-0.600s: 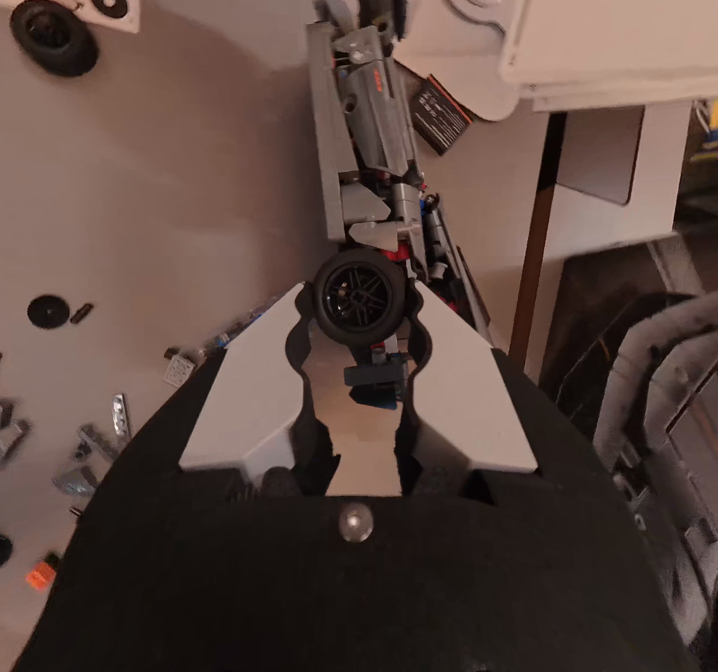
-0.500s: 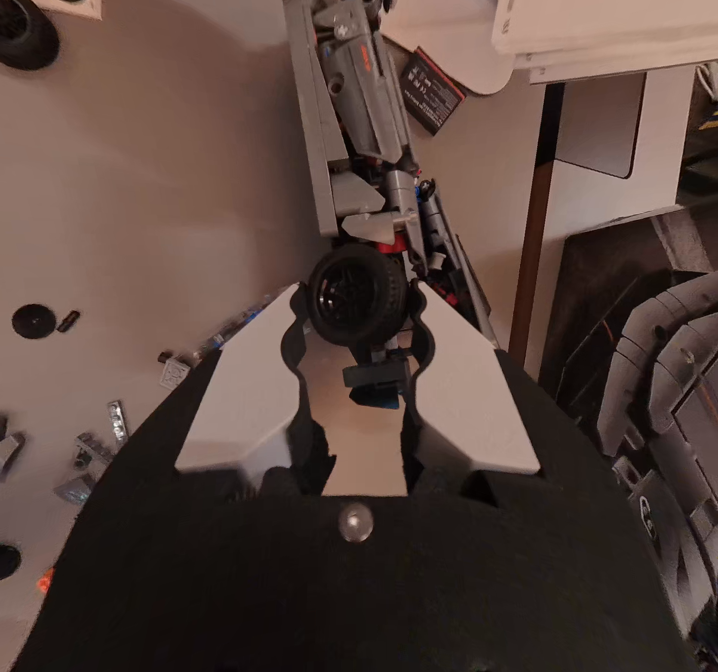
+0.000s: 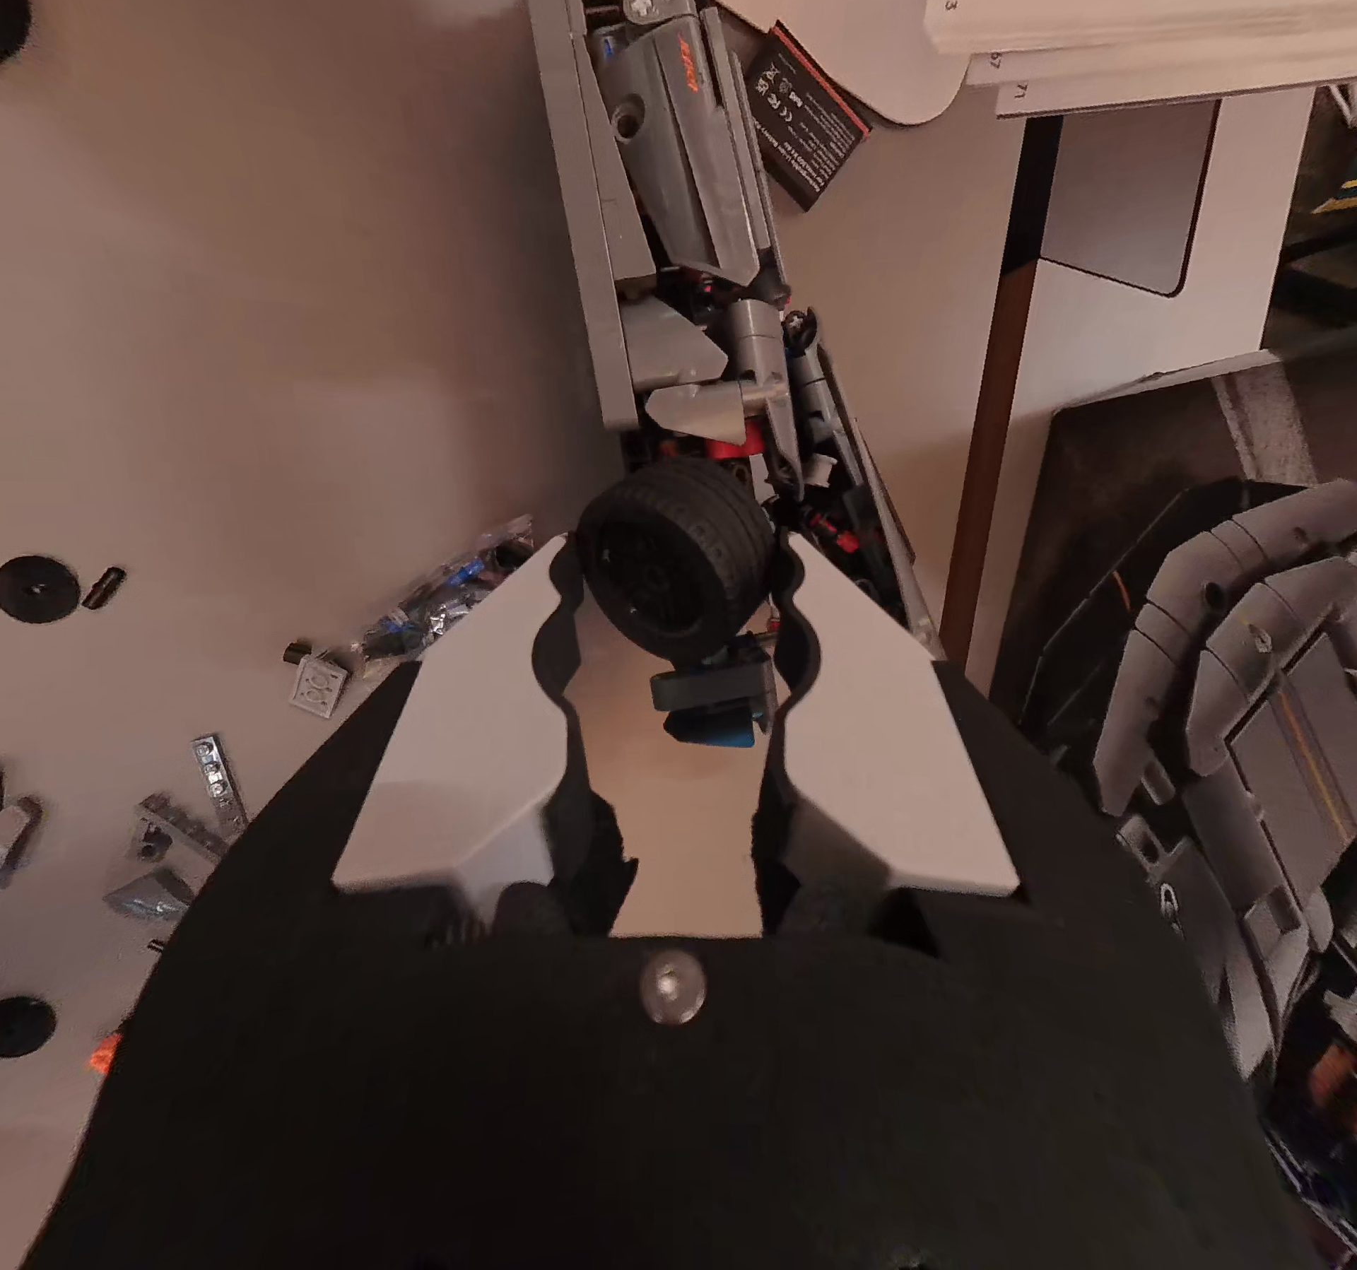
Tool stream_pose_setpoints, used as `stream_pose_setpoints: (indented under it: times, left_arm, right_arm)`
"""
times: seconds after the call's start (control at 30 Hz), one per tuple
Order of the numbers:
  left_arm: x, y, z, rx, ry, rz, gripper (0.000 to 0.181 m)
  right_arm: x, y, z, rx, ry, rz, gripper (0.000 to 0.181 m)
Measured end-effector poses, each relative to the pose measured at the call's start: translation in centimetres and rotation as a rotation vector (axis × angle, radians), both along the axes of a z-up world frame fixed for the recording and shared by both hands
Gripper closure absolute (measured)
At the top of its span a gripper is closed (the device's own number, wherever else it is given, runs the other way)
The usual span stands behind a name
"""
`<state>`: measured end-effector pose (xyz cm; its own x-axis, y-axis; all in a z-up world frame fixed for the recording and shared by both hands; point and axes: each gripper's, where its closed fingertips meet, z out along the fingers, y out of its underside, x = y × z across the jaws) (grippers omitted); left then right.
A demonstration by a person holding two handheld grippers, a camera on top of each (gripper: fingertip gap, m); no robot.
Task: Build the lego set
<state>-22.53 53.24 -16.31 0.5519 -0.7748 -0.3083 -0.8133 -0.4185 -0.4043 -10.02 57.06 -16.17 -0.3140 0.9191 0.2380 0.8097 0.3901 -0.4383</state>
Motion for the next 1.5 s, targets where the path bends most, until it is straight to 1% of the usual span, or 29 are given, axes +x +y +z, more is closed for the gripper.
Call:
stream_pose_setpoints:
  times: [0.2,0.33,0.37,0.47,0.57,0.7,0.73,0.87,1.07,1.17,1.37,1.5]
  left_arm:
    - [-0.1,0.1,0.0,-0.002,-0.007,0.002,0.165]
    - [-0.1,0.2,0.0,0.0,-0.003,0.002,0.165]
    - [-0.1,0.2,0.0,0.001,-0.004,0.003,0.165]
    - [-0.1,0.2,0.0,0.001,-0.006,0.005,0.165]
    - [-0.2,0.3,0.0,-0.001,-0.013,0.006,0.165]
    - [-0.2,0.4,0.0,-0.003,-0.019,0.006,0.165]
    - [-0.2,0.4,0.0,-0.004,-0.019,0.007,0.165]
    - [-0.2,0.4,0.0,-0.004,-0.019,0.007,0.165]
    - [-0.2,0.4,0.0,-0.002,-0.016,0.01,0.165]
    - [-0.3,0.4,0.0,-0.003,-0.017,0.012,0.165]
    - [-0.3,0.5,-0.1,-0.005,-0.019,0.015,0.165]
    - [-0.3,0.4,-0.1,-0.006,-0.023,0.014,0.165]
  right_arm:
    - [0.2,0.0,-0.3,-0.028,-0.058,-0.028,0.131]
    - [-0.3,0.2,-0.3,-0.028,-0.096,-0.038,0.13]
    - [-0.4,0.4,-0.3,-0.016,-0.106,-0.044,0.122]
    - [-0.7,0.9,0.0,0.016,-0.122,-0.05,0.118]
    - [-0.6,1.0,0.4,0.053,-0.116,-0.043,0.123]
    - [-0.1,1.4,1.0,0.135,-0.108,-0.056,0.124]
    - [-0.1,1.3,1.2,0.152,-0.097,-0.048,0.128]
    - [-0.1,1.0,1.4,0.198,-0.07,-0.017,0.136]
    - [-0.1,1.0,1.3,0.137,-0.059,-0.037,0.136]
    - [-0.2,1.1,1.4,0.15,-0.068,-0.01,0.136]
    - [-0.2,1.2,1.3,0.157,-0.159,0.002,0.137]
    - [-0.3,1.0,1.6,0.102,-0.194,-0.002,0.137]
